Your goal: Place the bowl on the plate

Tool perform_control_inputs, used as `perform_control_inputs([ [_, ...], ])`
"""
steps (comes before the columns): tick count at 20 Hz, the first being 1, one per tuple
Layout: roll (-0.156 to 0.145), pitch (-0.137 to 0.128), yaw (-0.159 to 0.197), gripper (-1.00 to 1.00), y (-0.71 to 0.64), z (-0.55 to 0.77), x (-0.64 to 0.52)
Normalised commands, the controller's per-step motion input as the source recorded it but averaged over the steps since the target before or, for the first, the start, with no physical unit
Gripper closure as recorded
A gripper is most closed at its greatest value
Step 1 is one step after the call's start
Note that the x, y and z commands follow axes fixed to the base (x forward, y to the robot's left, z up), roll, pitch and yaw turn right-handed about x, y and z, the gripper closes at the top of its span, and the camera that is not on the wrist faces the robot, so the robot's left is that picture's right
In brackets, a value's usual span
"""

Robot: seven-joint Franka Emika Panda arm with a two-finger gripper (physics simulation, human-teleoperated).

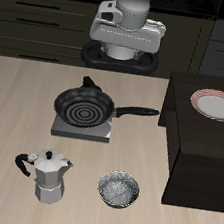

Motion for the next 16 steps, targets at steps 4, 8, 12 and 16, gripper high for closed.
perform_control_inputs([
  [4, -0.035, 0.016, 0.002, -1.0, -0.02, -0.06, 0.29],
  [8, -0.016, 0.013, 0.001, -1.0, 0.0, -0.04, 0.24],
  [12, -0.016, -0.002, 0.013, -1.0, 0.03, -0.05, 0.22],
  [16, -0.035, 0.005, -0.005, -1.0, -0.03, -0.02, 0.38],
])
